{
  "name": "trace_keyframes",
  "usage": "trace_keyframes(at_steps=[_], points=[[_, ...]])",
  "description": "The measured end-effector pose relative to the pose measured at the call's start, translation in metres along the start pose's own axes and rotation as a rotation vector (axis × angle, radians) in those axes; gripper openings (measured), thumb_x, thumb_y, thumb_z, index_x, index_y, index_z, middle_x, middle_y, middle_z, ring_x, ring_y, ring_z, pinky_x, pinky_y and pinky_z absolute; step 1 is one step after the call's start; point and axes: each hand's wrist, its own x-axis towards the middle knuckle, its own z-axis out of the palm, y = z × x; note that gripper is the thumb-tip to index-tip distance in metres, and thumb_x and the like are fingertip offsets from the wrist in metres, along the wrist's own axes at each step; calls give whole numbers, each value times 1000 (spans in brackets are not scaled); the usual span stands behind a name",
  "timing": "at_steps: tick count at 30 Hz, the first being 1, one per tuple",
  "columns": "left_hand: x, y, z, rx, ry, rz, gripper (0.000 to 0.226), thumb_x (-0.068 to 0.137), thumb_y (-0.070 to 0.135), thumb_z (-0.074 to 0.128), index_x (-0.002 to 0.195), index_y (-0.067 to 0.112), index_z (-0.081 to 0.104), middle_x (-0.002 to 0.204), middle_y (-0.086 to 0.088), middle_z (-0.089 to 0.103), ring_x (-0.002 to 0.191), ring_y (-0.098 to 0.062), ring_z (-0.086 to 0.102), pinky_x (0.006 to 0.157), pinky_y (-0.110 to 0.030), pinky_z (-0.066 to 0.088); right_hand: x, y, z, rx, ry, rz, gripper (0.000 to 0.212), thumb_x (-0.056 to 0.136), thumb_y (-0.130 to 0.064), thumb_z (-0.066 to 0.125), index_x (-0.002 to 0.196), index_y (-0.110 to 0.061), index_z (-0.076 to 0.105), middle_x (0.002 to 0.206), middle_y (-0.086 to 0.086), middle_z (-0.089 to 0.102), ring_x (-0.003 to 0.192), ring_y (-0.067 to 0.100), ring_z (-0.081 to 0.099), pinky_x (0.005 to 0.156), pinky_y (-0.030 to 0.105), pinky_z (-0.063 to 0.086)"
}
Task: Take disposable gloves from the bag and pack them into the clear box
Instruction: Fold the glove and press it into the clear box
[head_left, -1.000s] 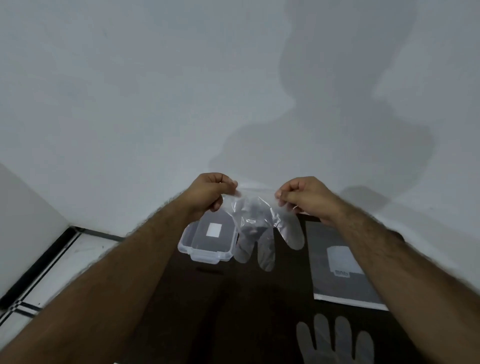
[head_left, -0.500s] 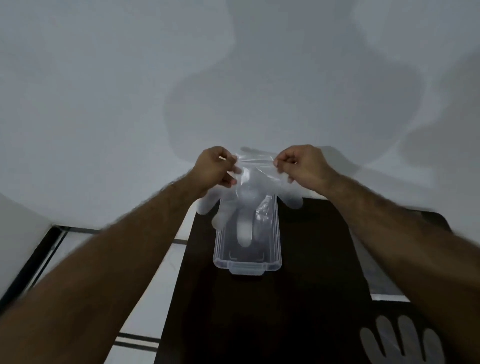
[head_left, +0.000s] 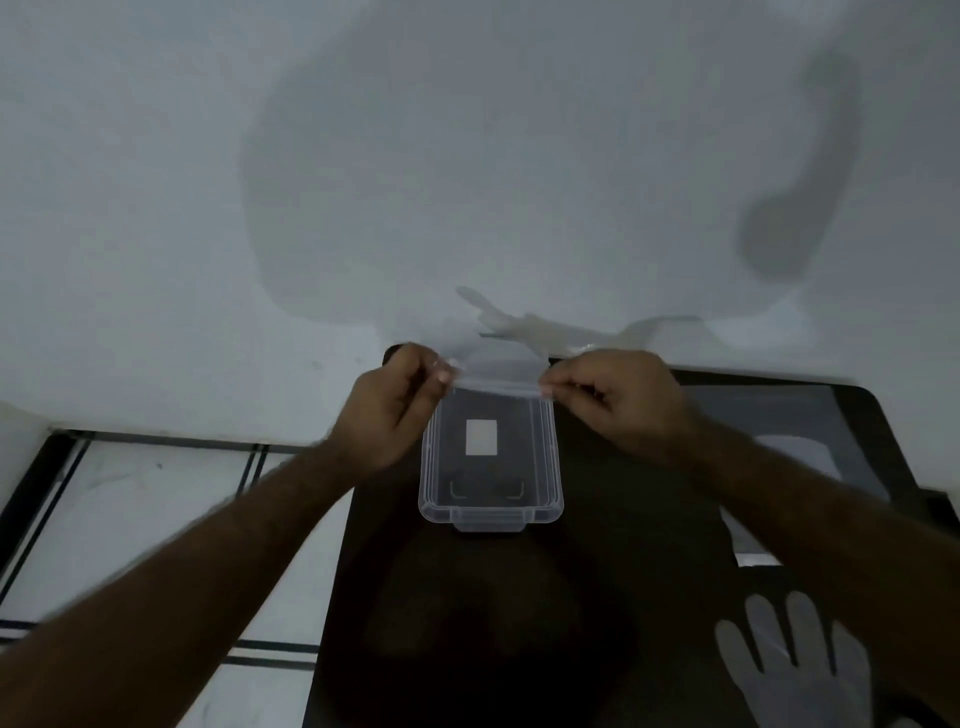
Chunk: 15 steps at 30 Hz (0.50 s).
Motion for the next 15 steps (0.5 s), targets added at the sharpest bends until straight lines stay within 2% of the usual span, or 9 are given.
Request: trace_keyframes(at_steps=[3,5,7,9,11,15], points=[[-9,-23,12,120,-116,-42,35,111,56,44,115,26,60,106,-2,78,91,-20,77,76,-49,62,-6,16,28,-107,-79,-41,25,106,-34,62,117,-20,79,110,-4,80,99,11,72,88,37,59],[-9,-36,17,238,-155,-14,39,111,54,42,120,23,64,113,3,77,97,-14,73,81,-44,61,-9,26,45,-153,-101,-70,28,106,-36,57,115,-19,78,110,-3,80,99,12,73,89,38,60],[-9,-49,23,351,-199,47,43,111,51,42,123,19,68,115,1,76,101,-16,68,84,-40,59,-12,34,59,-198,-116,-90,25,105,-33,59,110,-18,79,105,-1,81,95,15,75,86,36,60],[-10,-63,28,424,-245,102,41,110,45,46,122,15,71,113,-1,77,100,-19,65,84,-37,55,-12,37,71,-270,-170,-75,21,104,-31,60,105,-20,77,97,-1,80,88,18,75,79,39,62],[-10,-75,33,488,-295,107,40,108,44,48,120,15,72,111,-2,77,100,-21,65,85,-40,54,-11,39,83,-377,-261,-68,19,105,-33,59,103,-23,75,91,-2,77,82,20,73,73,39,61],[-11,-93,41,622,-388,112,42,105,50,45,118,21,74,115,2,76,121,-23,62,103,-47,43,-7,41,105,-539,-405,-136,12,102,-36,64,102,-26,71,90,-5,75,81,17,72,80,36,55]])
